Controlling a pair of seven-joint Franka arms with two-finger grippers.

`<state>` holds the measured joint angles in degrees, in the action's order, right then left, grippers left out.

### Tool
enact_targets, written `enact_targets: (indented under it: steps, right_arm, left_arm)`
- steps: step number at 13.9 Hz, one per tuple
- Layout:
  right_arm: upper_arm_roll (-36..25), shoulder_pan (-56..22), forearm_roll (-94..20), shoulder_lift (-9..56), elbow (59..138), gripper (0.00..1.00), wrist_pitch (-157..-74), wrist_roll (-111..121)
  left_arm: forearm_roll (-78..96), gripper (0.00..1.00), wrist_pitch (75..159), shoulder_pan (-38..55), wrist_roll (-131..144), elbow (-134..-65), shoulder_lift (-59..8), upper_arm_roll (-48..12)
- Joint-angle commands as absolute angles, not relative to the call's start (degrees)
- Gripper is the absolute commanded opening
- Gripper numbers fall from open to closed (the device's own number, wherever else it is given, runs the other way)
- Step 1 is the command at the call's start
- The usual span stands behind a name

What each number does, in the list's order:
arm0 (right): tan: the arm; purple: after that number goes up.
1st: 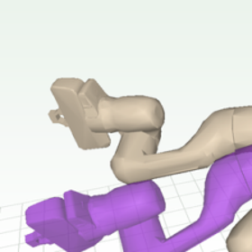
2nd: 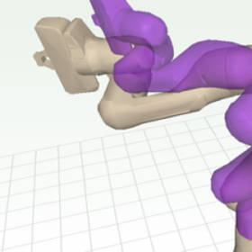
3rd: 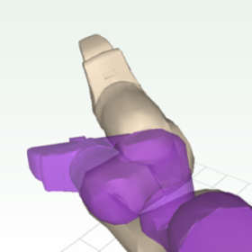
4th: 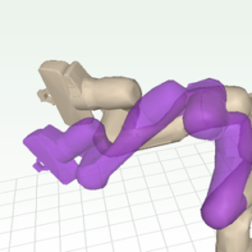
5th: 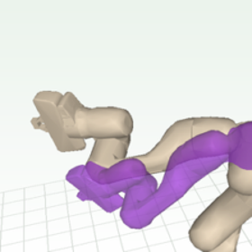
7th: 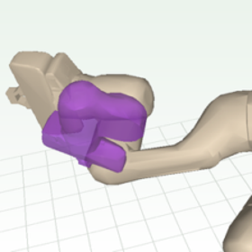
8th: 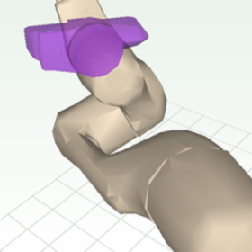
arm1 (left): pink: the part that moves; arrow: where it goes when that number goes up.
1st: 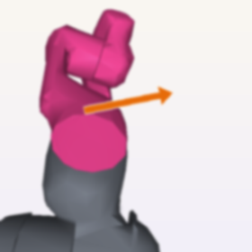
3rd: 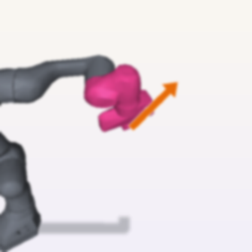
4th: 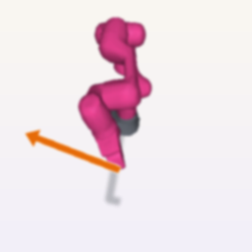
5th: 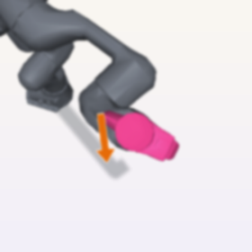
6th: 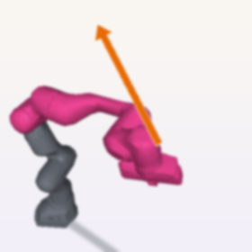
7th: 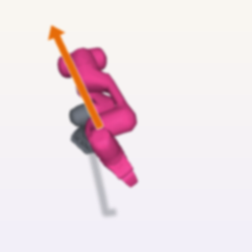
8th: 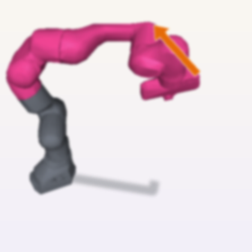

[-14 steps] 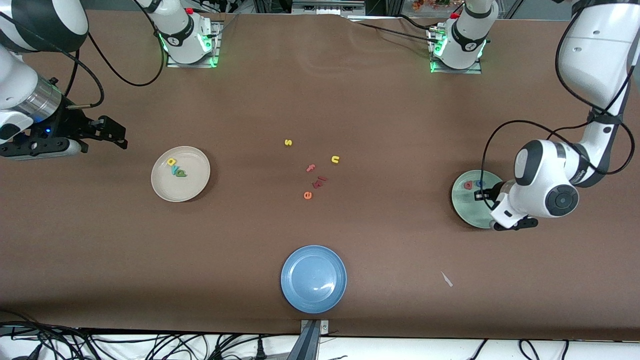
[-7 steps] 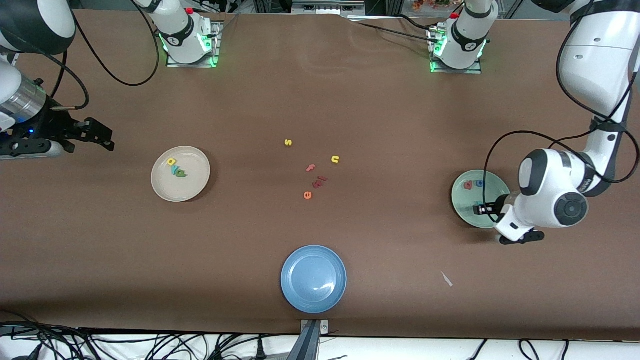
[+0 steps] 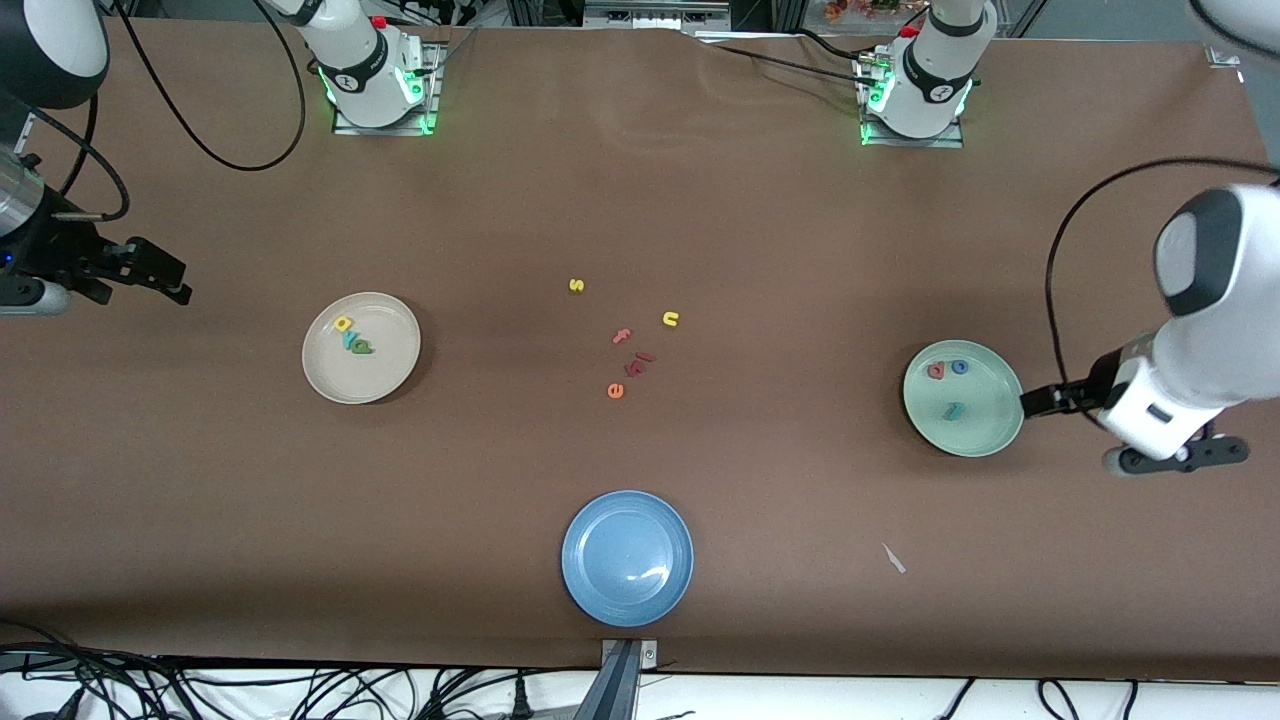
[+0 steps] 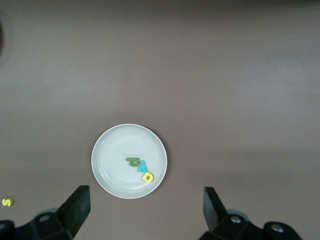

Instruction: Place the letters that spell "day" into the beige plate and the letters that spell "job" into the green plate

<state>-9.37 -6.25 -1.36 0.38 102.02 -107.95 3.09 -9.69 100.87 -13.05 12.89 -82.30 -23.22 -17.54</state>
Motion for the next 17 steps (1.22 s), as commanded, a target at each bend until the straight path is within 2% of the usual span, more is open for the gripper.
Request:
enact_targets:
  steps: [1,10,13,14,16,17]
  right_arm:
    - [-9.23,-6.06,-0.70,-0.26,100.47,1.00,-107.23,3.60]
    - [-8.35,-6.68,-0.88,0.00,98.00,1.00,-105.56,3.34]
    - [-1.34,-0.63,-0.62,0.09,97.13,1.00,-103.20,3.16]
    - [-1.32,-0.62,-0.53,0.09,97.03,1.00,-102.57,3.16]
    - [-1.41,-0.70,-0.53,0.09,96.77,1.00,-102.57,3.16]
    - [-1.32,-0.70,-0.53,0.00,96.77,1.00,-102.57,3.16]
  left_arm:
    - [-10.55,1.00,99.84,-13.27,11.87,-82.88,-20.93,-18.63]
    - [-7.21,1.00,94.92,-12.92,11.87,-80.86,-20.65,-18.46]
    - [-5.81,1.00,94.92,-10.30,11.69,-80.51,-20.66,-17.76]
    - [-5.54,1.00,94.92,-7.67,11.69,-80.51,-20.39,-15.49]
    - [-0.56,1.00,94.83,-0.30,11.25,-80.59,-19.17,-4.45]
    - [2.00,1.00,94.75,1.04,7.86,-80.68,-19.07,-1.35]
